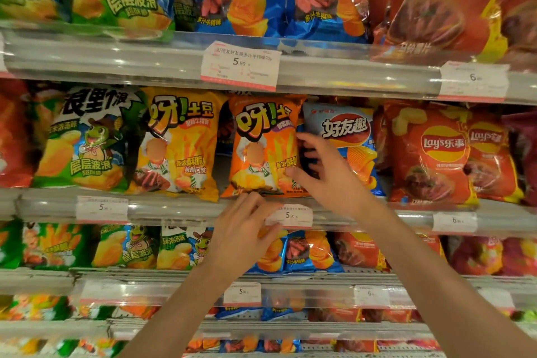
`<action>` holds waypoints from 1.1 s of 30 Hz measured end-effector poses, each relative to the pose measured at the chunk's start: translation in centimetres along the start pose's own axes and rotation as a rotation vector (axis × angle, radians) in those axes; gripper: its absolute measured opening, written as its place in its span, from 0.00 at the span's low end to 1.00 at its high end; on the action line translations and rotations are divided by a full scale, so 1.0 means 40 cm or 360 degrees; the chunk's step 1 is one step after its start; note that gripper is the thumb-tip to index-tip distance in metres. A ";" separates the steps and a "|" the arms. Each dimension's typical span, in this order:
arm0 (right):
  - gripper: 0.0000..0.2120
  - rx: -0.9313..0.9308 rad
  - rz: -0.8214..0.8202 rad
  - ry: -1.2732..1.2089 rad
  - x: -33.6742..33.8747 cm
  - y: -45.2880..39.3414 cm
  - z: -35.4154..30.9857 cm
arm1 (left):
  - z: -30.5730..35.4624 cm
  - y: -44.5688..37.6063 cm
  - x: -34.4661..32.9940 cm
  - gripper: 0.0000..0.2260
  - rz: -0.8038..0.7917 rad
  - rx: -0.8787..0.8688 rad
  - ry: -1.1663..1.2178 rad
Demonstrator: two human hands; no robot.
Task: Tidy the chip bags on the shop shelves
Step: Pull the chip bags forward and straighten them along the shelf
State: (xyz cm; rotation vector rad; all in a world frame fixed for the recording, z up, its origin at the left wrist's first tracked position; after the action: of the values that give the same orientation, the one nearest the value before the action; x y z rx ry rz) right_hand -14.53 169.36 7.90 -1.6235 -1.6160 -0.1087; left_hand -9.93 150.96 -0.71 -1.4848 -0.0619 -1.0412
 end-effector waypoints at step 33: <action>0.28 -0.0197 0.0222 -0.0363 -0.073 -0.116 -0.039 | -0.005 -0.005 0.005 0.15 -0.0020 0.0089 0.0121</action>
State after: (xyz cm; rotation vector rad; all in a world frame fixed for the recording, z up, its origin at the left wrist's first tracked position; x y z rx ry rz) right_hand -18.32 165.36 9.41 -1.8956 -1.6866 0.0525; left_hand -10.06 150.74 -0.47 -1.3947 -0.0462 -1.0966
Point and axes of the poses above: each hand's wrist, its own y-axis away from the middle knuckle, its own x-axis out of the back of the hand, z = x × y, the point moved 3 cm from there along -y, towards the middle knuckle, and after that the axes turned 7 degrees about z, right-handed, at the moved point
